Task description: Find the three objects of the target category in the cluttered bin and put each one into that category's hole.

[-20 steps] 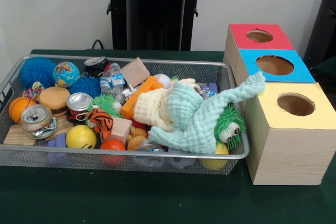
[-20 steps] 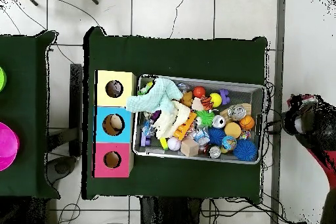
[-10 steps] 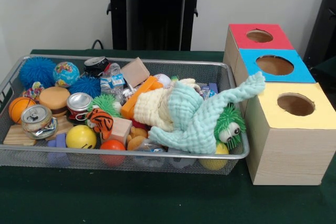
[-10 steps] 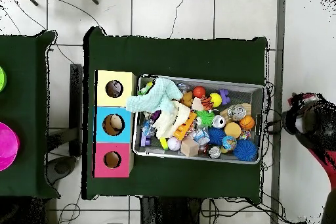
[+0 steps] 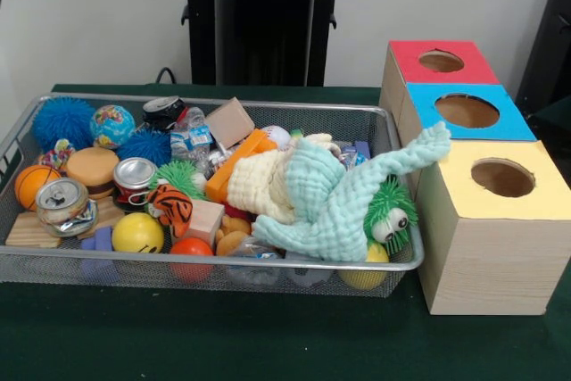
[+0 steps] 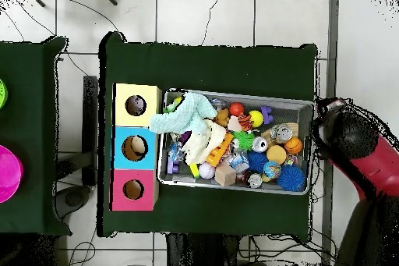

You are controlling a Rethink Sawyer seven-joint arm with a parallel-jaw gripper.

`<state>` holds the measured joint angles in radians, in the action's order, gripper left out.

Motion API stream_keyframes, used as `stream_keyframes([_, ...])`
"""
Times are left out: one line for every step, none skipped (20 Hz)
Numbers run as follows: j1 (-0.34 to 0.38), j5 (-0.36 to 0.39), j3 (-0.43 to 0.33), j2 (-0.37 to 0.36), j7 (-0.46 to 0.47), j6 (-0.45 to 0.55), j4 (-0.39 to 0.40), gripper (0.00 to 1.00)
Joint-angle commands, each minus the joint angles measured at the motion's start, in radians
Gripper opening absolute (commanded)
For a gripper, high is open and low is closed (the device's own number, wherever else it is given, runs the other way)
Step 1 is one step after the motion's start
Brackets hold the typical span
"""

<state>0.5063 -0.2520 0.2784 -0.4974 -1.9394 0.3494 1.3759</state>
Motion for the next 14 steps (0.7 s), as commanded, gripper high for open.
stream_keyframes([-0.071, -0.087, 0.038, 0.102, -0.309, 0.105, -0.063, 1.00])
stream_keyframes([-0.086, -0.100, 0.050, 0.115, -0.320, 0.103, -0.074, 1.00])
stream_keyframes([-0.098, -0.115, 0.062, 0.129, -0.332, 0.105, -0.085, 1.00])
stream_keyframes([-0.111, -0.133, 0.070, 0.144, -0.350, 0.107, -0.095, 1.00])
stream_keyframes([-0.124, -0.147, 0.081, 0.159, -0.365, 0.108, -0.109, 1.00])
stream_keyframes([-0.137, -0.162, 0.091, 0.174, -0.379, 0.108, -0.123, 1.00])
stream_keyframes([-0.148, -0.183, 0.098, 0.187, -0.397, 0.113, -0.132, 1.00])
stream_keyframes([-0.160, -0.200, 0.104, 0.199, -0.412, 0.111, -0.138, 1.00])
stream_keyframes([-0.174, -0.216, 0.123, 0.216, -0.424, 0.112, -0.152, 1.00])
stream_keyframes([-0.183, -0.230, 0.132, 0.228, -0.432, 0.112, -0.162, 1.00])
stream_keyframes([-0.190, -0.240, 0.142, 0.239, -0.440, 0.116, -0.173, 1.00])
stream_keyframes([-0.195, -0.248, 0.145, 0.241, -0.440, 0.109, -0.167, 1.00])
stream_keyframes([-0.201, -0.257, 0.152, 0.249, -0.444, 0.111, -0.175, 1.00])
stream_keyframes([-0.204, -0.264, 0.156, 0.250, -0.445, 0.109, -0.173, 1.00])
